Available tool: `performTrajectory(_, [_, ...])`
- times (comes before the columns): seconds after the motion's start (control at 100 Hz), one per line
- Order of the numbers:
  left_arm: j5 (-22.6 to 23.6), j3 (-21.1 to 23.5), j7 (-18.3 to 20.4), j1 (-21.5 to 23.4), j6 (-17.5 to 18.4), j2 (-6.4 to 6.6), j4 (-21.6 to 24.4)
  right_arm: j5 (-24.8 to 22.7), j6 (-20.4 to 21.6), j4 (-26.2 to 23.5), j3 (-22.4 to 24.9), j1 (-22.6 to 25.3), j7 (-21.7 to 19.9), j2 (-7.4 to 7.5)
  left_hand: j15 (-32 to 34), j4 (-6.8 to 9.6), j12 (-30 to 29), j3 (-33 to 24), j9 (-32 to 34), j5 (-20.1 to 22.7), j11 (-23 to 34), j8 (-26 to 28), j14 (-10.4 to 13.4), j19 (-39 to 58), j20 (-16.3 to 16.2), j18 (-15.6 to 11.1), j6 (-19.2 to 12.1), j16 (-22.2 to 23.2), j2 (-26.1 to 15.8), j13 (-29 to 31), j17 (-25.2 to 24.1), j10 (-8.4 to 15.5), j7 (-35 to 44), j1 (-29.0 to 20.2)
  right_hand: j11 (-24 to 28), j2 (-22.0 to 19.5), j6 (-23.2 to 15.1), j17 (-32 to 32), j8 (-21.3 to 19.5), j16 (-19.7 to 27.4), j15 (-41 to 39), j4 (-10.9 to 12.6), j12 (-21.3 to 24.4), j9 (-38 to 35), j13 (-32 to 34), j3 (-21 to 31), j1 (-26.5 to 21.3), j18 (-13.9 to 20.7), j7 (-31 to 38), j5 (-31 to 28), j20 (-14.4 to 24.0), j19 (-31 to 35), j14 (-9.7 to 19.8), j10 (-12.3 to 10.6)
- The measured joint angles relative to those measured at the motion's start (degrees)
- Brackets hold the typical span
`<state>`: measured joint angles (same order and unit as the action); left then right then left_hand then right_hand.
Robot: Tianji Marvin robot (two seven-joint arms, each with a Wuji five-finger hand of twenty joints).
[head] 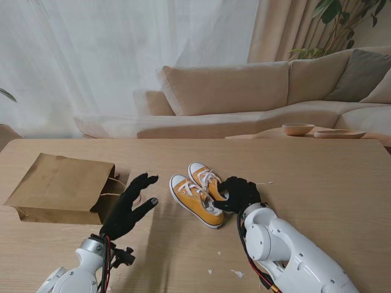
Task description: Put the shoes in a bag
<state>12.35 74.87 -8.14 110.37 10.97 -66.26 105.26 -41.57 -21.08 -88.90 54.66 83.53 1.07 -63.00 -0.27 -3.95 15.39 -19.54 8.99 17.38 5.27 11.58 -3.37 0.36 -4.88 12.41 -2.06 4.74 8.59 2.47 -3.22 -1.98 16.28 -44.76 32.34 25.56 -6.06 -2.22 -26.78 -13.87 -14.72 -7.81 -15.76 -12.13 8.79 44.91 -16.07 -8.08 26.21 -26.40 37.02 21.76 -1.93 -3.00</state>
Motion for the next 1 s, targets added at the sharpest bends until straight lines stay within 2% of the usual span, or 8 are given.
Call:
performTrajectory(0.16, [-0.1, 0.1, 0.1, 0.1, 0.1, 0.01, 0.0, 1.0, -1.0, 2.0, -1.9, -1.8, 0.6, -0.36, 0.0, 0.00, 0.0, 0.0, 0.0, 0.0, 0.0, 0.0, 0.0, 0.0, 0.0, 0.0, 0.0, 0.0, 0.0, 0.0, 0.0, 0.0, 0.0, 0.0, -2.2, -0.2, -0.1, 0.1, -1.5, 0.0, 0.9, 0.0, 0.6, 0.0, 0.0, -1.5, 0.7, 0.0, -0.1, 0.6, 0.1, 0.0, -0.4, 0.0])
performTrajectory(0.52, [-0.4, 0.3, 0.1, 0.3, 0.2, 0.01, 0.1, 2.9, -2.2, 5.4, -5.6, -5.4, 2.1, -1.21, 0.0, 0.00, 0.0, 0.0, 0.0, 0.0, 0.0, 0.0, 0.0, 0.0, 0.0, 0.0, 0.2, 0.0, 0.0, 0.0, 0.0, 0.0, 0.0, 0.0, -2.2, 0.4, -0.7, 0.1, -3.2, 0.0, 0.7, 0.0, -0.1, 0.0, 0.0, -1.4, 0.7, 0.0, 1.4, -1.1, 0.2, 0.0, -0.5, 0.1])
performTrajectory(0.59, [-0.4, 0.4, 0.1, 0.3, 0.3, 0.01, 0.1, 3.1, -2.8, 6.4, -6.5, -6.3, 2.9, -1.47, 0.0, 0.00, 0.0, 0.0, 0.0, 0.0, 0.0, 0.0, 0.0, 0.0, 0.0, 0.0, 0.2, 0.0, 0.0, 0.0, 0.0, 0.0, 0.0, 0.0, -0.4, 1.2, -1.5, 0.1, -3.7, -0.5, -0.2, 0.0, -0.9, 0.0, 0.0, -1.1, 0.7, 0.0, 1.4, -2.5, 0.2, 0.0, -0.5, -0.1])
performTrajectory(0.61, [-0.5, 0.4, 0.1, 0.3, 0.3, 0.01, 0.1, 3.2, -3.0, 6.7, -6.8, -6.5, 3.3, -1.59, 0.0, 0.00, 0.0, 0.0, 0.0, 0.0, 0.0, 0.0, 0.0, 0.0, 0.0, 0.0, 0.2, 0.0, 0.0, 0.0, 0.0, 0.0, 0.0, 0.0, 0.2, 1.2, -1.7, 0.0, -3.7, -0.5, -0.6, 1.2, -1.0, 0.0, 0.0, -0.8, 0.7, 0.2, 1.6, -3.2, 0.2, 0.0, -0.5, -0.2])
performTrajectory(0.75, [-0.7, 0.5, 0.3, 0.4, 0.3, 0.01, 0.2, 4.7, -4.0, 9.3, -8.3, -7.9, 6.6, -2.77, 0.0, 0.00, 0.0, 0.0, 0.0, 0.0, 0.0, 0.0, 0.0, 0.0, 0.0, 0.0, 0.2, 0.0, 0.0, 0.0, 0.0, 0.0, 0.0, 0.0, 2.3, 1.2, -3.0, -0.1, -4.5, -0.6, -1.5, 1.2, -1.8, 0.0, 0.0, -0.3, 0.7, 0.2, 3.4, -5.4, 0.2, 0.0, -0.5, -0.2])
performTrajectory(1.0, [-1.0, 0.7, 0.5, 0.6, 0.3, 0.02, 0.5, 6.3, -6.3, 10.8, -10.6, -10.1, 7.0, -3.68, 0.0, 0.00, 0.0, 0.0, 0.0, 0.0, 0.0, 0.0, 0.0, 0.0, 0.0, 0.0, 0.7, 0.0, 0.0, 0.0, 0.0, 0.0, 0.0, 0.0, 3.8, 1.1, -2.8, -0.6, -4.8, -0.7, -2.8, 1.2, -2.3, 0.0, 0.0, -0.3, 0.7, 0.2, 4.8, -6.0, 0.2, 0.0, -0.5, -0.2])
